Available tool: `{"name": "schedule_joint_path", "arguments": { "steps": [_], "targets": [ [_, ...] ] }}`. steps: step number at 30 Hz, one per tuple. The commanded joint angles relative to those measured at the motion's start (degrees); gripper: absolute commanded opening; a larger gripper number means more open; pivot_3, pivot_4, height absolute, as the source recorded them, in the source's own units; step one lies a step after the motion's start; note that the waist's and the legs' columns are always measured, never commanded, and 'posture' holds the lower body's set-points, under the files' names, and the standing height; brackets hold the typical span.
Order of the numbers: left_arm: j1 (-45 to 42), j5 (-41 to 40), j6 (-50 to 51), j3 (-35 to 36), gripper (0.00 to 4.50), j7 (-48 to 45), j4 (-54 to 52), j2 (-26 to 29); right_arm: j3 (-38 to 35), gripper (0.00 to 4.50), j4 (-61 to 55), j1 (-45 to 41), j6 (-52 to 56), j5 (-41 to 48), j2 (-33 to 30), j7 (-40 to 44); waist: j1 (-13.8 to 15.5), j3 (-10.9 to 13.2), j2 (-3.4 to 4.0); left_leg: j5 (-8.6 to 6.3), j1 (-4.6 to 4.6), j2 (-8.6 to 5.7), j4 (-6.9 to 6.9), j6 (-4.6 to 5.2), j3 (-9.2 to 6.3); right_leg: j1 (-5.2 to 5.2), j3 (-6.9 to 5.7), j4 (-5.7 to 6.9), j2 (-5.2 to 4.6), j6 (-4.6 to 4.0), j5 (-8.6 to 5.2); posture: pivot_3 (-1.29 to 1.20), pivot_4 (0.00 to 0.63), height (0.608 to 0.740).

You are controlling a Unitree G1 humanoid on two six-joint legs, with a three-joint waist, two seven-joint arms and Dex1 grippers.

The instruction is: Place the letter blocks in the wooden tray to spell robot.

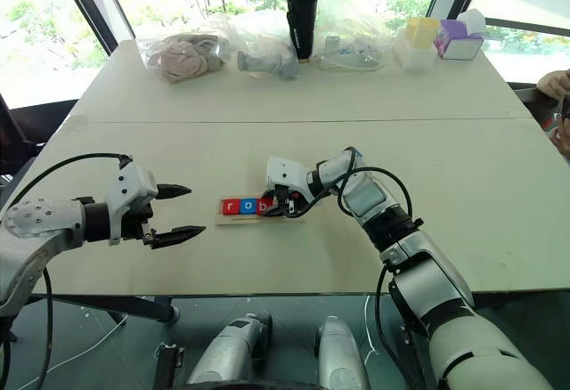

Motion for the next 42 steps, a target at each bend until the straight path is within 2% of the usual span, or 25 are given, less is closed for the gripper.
{"name": "schedule_joint_path", "arguments": {
  "steps": [1, 22, 28, 29, 36, 42],
  "targets": [
    [-0.9, 0.34, -0.85, 0.22, 4.5, 0.31, -1.28, -0.19, -1.31, 1.16, 0.1, -2.26, 0.03, 0.08, 1.23, -0.58, 0.01, 0.0, 0.0, 0.0, 0.0, 0.0, 0.0, -0.01, 0.0, 0.0, 0.0, 0.0, 0.0, 0.0, 0.0, 0.0, 0.15, 0.74],
    [-1.84, 1.73, -1.75, -0.78, 4.5, 0.03, -0.11, -1.35, -1.91, 1.16, -0.86, -1.27, 2.14, 0.45, 1.7, -1.18, 0.03, 0.0, 0.0, 0.1, 0.0, 0.23, -0.01, -0.16, 0.0, -0.06, 0.01, 0.01, 0.33, -0.23, 0.14, 0.0, 0.15, 0.74],
    [-1.96, 2.19, -1.93, -0.84, 4.5, -0.05, 0.08, -1.69, -2.16, 4.12, -1.15, -1.16, 2.65, 0.65, 2.55, -2.09, 0.02, 0.0, 0.0, 0.1, 0.0, 0.24, -0.02, -0.17, 0.0, -0.06, 0.01, 0.01, 0.33, -0.23, 0.14, 0.0, 0.15, 0.74],
    [-1.96, 2.26, -1.96, -0.85, 4.5, -0.05, 0.13, -1.71, -2.55, 4.49, -1.39, -1.23, 2.79, 0.78, 2.76, -2.71, 0.03, 0.0, 0.0, 0.1, 0.0, 0.24, -0.02, -0.17, 0.0, -0.06, 0.01, 0.01, 0.32, -0.23, 0.14, 0.0, 0.15, 0.74],
    [-1.99, 2.28, -2.03, -0.83, 4.5, 0.01, 0.17, -1.58, -7.05, 4.49, -5.46, -1.29, 3.86, 1.64, 0.87, -6.17, 0.2, 0.0, 0.0, 0.1, 0.0, 0.24, -0.02, -0.18, 0.0, -0.06, 0.01, 0.01, 0.33, -0.24, 0.15, 0.0, 0.15, 0.74],
    [-2.25, 2.29, -2.1, -0.99, 4.5, -0.38, 0.65, -1.36, -6.76, 4.49, -11.6, 2.55, 2.07, -0.42, -4.74, -6.81, 0.23, 0.0, 0.0, 0.1, 0.0, 0.24, -0.02, -0.18, 0.0, -0.06, 0.01, 0.01, 0.28, -0.25, 0.15, 0.0, 0.15, 0.74]
  ]
}}
